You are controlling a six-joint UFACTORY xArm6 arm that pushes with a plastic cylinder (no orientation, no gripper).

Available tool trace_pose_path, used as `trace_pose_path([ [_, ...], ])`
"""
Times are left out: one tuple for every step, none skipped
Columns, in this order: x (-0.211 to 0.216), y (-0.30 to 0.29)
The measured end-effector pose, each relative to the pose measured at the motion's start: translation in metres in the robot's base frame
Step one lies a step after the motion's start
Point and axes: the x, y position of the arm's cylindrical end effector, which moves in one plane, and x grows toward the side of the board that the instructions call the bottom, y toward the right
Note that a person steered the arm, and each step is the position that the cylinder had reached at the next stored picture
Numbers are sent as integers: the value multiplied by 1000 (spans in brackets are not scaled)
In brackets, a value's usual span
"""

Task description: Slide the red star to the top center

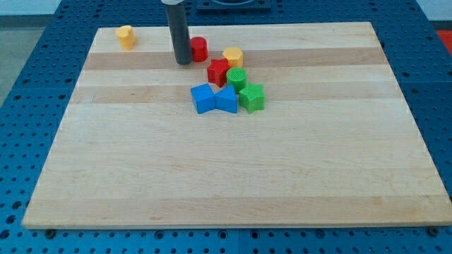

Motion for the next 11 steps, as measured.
trace_pose_path([
  [-3, -1],
  [-5, 14],
  [-9, 34],
  [-21, 51],
  [-30, 65],
  [-42, 73],
  [-46, 73],
  [-46, 73],
  [-29, 68],
  [0, 46],
  [32, 24],
])
